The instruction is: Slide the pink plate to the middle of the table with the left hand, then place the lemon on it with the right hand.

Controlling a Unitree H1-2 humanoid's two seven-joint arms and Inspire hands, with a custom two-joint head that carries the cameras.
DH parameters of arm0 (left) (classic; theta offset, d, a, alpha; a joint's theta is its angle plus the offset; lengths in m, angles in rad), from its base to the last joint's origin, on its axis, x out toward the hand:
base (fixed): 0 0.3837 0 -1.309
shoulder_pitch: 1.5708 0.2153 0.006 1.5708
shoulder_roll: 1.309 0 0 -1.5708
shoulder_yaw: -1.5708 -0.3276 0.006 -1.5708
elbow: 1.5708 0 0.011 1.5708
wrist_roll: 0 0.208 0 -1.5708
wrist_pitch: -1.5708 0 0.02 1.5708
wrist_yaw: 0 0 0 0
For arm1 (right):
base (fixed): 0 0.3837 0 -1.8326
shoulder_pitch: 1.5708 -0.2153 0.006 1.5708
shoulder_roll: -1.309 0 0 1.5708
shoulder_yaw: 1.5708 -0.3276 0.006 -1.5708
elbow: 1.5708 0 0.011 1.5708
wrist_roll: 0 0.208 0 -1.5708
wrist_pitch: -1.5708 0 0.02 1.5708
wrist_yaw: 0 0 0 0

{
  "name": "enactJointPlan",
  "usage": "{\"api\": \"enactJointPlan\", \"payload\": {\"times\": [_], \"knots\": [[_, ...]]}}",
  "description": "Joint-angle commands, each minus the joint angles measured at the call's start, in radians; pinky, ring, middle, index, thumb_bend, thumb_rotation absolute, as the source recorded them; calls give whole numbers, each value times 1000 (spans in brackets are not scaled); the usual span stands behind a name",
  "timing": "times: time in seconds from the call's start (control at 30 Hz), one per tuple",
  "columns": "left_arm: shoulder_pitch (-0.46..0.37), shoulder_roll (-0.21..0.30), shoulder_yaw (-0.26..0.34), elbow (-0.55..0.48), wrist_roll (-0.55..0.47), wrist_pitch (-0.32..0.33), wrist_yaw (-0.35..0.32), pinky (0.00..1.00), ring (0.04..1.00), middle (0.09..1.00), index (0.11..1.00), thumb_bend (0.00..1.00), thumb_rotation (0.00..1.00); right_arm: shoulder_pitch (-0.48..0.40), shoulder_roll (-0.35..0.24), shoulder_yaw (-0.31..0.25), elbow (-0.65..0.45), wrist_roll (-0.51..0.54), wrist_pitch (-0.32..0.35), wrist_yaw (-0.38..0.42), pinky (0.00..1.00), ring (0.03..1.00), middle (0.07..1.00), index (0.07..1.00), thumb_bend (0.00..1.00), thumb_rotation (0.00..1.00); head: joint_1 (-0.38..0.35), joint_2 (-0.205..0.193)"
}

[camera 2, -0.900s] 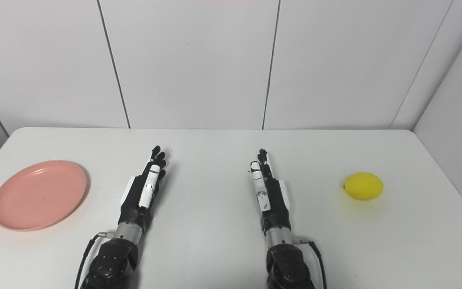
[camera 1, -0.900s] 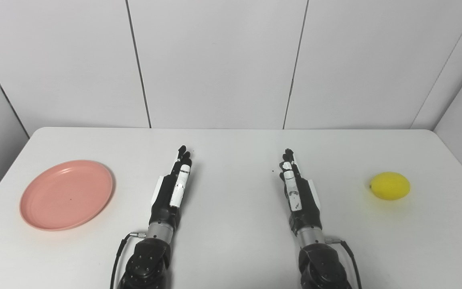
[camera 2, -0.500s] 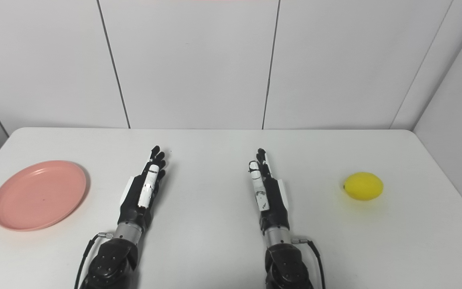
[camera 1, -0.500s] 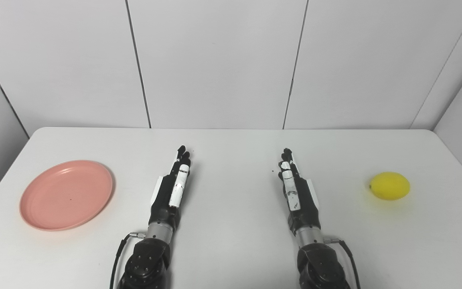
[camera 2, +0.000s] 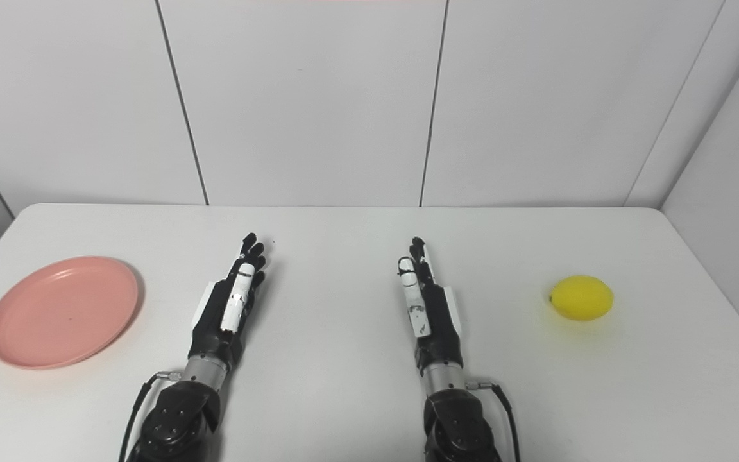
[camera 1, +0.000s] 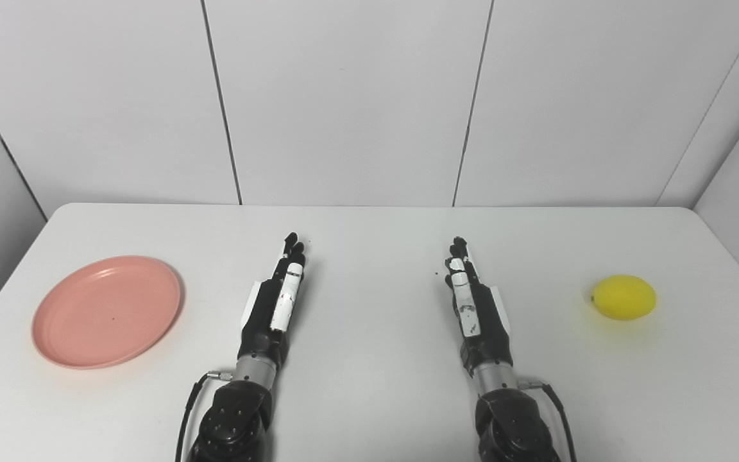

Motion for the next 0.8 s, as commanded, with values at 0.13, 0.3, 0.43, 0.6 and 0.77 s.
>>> {"api": "enactJointPlan", "payload": {"times": [0.13, 0.3, 0.43, 0.6, 0.77], "knots": [[1, -6, -9, 20, -3, 4, -18, 1000, 1000, 1000, 1000, 438, 1000, -24, 4, -2, -18, 4, -48, -3, 986, 980, 986, 981, 717, 1000, 43, -15], [10, -33, -17, 33, 10, -8, 3, 1000, 1000, 1000, 1000, 439, 1000, -6, -14, -8, -30, 19, -45, 10, 979, 980, 988, 984, 703, 1000, 153, -53], [8, -54, -32, 70, 31, -44, 20, 1000, 1000, 1000, 1000, 418, 1000, 10, -28, -26, -32, 55, -60, 24, 968, 965, 982, 968, 684, 1000, 266, -97], [-8, -85, -43, 150, 47, -88, 37, 1000, 1000, 1000, 1000, 440, 1000, 25, -47, -67, 0, 123, -113, 37, 953, 955, 965, 951, 621, 946, 365, -149], [-32, -96, -46, 250, 72, -198, 63, 1000, 1000, 1000, 1000, 398, 1000, 29, -69, -70, 36, 132, -157, 50, 948, 952, 963, 954, 613, 965, 385, -196]]}}
